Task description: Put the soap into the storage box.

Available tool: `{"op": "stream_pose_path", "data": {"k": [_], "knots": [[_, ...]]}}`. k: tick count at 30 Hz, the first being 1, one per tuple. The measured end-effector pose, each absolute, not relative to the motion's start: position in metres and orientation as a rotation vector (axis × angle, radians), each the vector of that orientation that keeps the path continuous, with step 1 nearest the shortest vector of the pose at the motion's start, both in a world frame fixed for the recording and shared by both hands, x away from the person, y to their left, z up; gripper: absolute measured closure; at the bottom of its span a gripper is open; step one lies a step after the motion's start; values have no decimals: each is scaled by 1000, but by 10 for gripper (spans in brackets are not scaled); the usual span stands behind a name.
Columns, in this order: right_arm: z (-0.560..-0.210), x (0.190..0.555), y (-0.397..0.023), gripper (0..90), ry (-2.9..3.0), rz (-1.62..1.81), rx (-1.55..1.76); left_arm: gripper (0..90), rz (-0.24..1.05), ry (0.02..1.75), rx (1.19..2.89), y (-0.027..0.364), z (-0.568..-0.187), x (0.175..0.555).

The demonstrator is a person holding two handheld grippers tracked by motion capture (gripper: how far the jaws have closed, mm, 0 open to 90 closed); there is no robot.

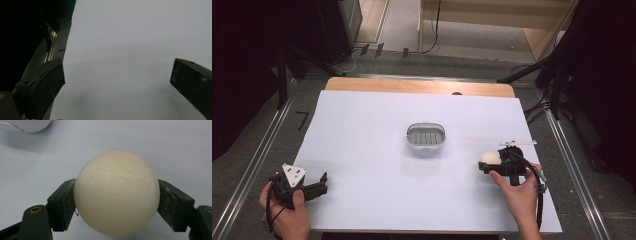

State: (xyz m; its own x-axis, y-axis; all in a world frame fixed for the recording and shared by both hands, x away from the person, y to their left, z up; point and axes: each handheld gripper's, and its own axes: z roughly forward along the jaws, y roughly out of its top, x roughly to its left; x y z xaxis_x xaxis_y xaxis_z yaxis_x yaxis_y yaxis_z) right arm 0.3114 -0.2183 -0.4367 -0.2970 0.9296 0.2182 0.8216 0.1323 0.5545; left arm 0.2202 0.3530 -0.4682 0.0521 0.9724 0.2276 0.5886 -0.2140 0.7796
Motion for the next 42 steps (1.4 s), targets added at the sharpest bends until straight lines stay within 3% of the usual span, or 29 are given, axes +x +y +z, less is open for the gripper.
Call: {"op": "stream_pose_path", "data": {"k": [42], "knots": [[-397,351,-155,238,2307,952,1637,1,1031,1557,1845,353,-468,220]]}}
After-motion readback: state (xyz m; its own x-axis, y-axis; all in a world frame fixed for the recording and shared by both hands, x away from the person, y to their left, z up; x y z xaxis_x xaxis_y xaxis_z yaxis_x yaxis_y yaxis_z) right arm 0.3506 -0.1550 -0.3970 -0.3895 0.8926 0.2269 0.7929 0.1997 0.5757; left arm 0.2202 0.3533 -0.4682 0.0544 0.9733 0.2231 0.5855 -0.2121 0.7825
